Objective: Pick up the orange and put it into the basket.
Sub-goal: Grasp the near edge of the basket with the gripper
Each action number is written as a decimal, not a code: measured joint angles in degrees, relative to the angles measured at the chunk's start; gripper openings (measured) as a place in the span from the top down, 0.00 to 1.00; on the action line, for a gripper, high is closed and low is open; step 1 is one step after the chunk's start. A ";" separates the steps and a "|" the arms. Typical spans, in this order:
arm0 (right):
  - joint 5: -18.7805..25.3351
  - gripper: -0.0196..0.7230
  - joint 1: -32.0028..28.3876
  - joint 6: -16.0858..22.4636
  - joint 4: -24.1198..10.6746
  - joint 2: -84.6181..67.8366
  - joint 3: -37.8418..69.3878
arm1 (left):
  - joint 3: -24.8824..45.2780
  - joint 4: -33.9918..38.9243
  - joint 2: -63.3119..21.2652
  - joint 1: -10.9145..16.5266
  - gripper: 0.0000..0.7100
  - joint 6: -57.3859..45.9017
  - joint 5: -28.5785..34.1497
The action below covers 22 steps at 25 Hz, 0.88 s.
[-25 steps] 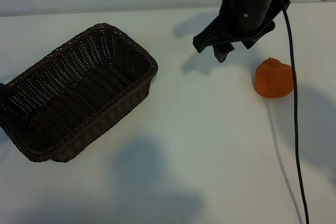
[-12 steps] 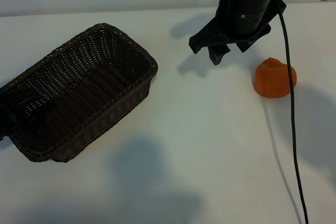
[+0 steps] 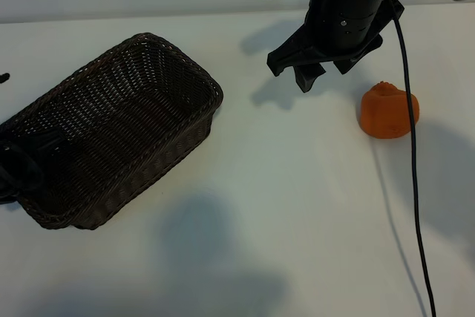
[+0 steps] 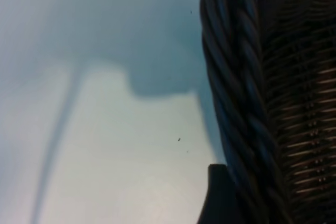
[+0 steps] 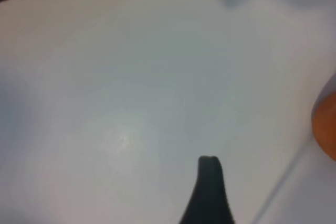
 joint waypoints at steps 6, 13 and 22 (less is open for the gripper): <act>0.00 0.24 0.00 -0.23 0.03 0.00 0.00 | 0.60 -1.33 1.94 0.00 0.22 0.82 -1.83; 0.00 0.24 0.00 -0.23 0.07 0.00 0.00 | 3.91 -2.59 3.46 0.00 0.22 0.82 -6.01; 0.00 0.24 0.00 -0.23 0.25 0.00 0.00 | 4.55 -4.17 3.69 0.16 0.74 0.34 -9.33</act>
